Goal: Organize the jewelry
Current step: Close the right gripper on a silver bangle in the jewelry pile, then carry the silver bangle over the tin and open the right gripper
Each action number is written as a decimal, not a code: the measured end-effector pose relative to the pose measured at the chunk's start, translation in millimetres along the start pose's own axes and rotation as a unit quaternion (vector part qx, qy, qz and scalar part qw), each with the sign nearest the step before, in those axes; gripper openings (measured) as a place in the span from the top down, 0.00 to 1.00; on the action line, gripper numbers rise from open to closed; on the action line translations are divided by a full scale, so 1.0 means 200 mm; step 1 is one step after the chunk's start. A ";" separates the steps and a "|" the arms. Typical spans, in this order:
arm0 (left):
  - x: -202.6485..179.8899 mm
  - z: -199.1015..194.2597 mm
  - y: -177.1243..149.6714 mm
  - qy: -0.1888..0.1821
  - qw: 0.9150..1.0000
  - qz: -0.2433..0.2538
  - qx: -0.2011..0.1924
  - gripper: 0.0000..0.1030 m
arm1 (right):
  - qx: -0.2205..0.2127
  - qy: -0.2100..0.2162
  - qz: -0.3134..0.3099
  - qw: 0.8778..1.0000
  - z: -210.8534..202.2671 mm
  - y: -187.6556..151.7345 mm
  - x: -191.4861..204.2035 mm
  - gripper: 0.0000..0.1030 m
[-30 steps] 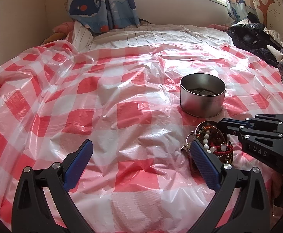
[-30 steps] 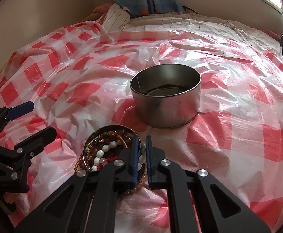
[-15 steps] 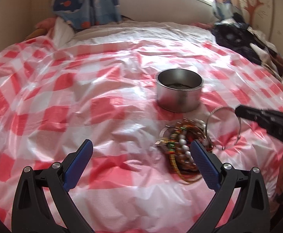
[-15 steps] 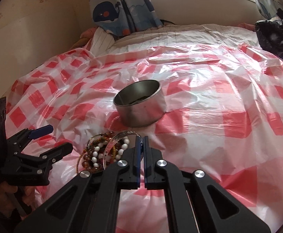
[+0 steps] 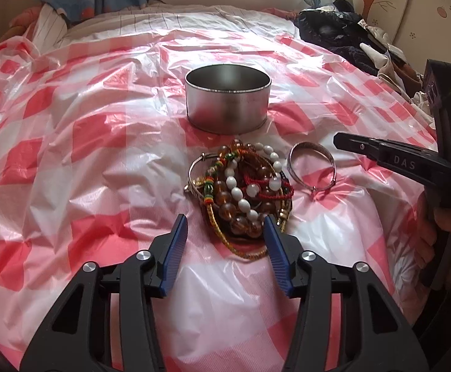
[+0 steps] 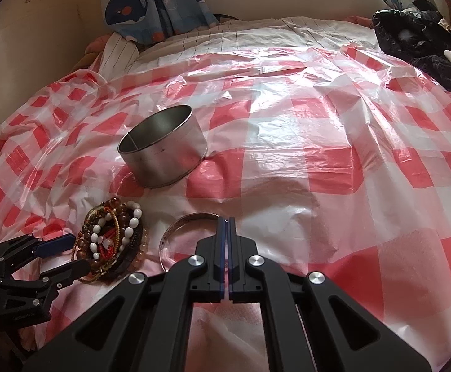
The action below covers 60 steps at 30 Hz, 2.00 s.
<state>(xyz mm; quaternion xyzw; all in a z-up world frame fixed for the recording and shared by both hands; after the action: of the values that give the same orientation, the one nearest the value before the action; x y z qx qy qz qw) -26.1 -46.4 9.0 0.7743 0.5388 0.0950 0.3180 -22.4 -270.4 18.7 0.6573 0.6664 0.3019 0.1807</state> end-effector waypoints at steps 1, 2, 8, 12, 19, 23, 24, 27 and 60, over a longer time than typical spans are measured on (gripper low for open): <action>0.01 0.00 0.00 -0.008 1.000 -0.006 0.003 0.60 | 0.006 -0.001 -0.002 1.000 0.01 -0.01 0.00 0.98; 0.02 0.00 0.00 -0.018 1.000 -0.014 0.006 0.65 | 0.014 -0.005 -0.004 1.000 0.03 -0.01 0.01 0.98; 0.08 -0.03 0.02 -0.074 0.995 -0.070 -0.009 0.65 | 0.004 -0.034 -0.004 0.999 0.02 -0.02 0.01 0.34; 0.06 0.00 0.01 -0.070 0.995 -0.065 0.010 0.76 | 0.028 -0.024 -0.013 0.999 0.08 -0.03 0.02 0.55; 0.09 -0.08 0.03 -0.057 0.996 -0.066 -0.013 0.98 | 0.037 -0.017 -0.011 0.999 0.10 -0.04 0.02 0.92; 0.09 -0.16 0.06 -0.079 0.994 -0.058 -0.046 0.98 | 0.015 -0.008 -0.002 1.000 0.06 -0.03 0.01 0.95; 0.08 -0.19 0.07 -0.091 0.993 -0.052 -0.062 0.98 | 0.008 -0.005 0.002 1.000 0.05 -0.02 0.01 0.95; 0.04 -0.24 0.10 -0.089 0.992 -0.032 -0.084 0.98 | -0.020 0.010 0.013 1.000 -0.01 0.00 0.00 0.95; 0.21 0.19 0.66 -0.003 0.999 -0.024 -0.040 0.80 | -0.113 0.030 -0.037 0.992 0.07 0.49 0.18 0.95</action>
<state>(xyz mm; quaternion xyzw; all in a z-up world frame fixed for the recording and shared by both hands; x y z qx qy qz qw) 111.3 -52.8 50.9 0.7481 0.5523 0.1065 0.3522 59.7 -236.2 76.6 0.5983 0.6572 0.3880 0.2442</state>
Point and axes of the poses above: each gripper's, at about its wrist camera, not at the fingertips, and z roughly the way its jaws point, x to its left, y to its top, the point moved 1 cm from there along z, roughly the way its jaws point, and after that the axes turned 1 degree about -z, right-handed, at the moved point
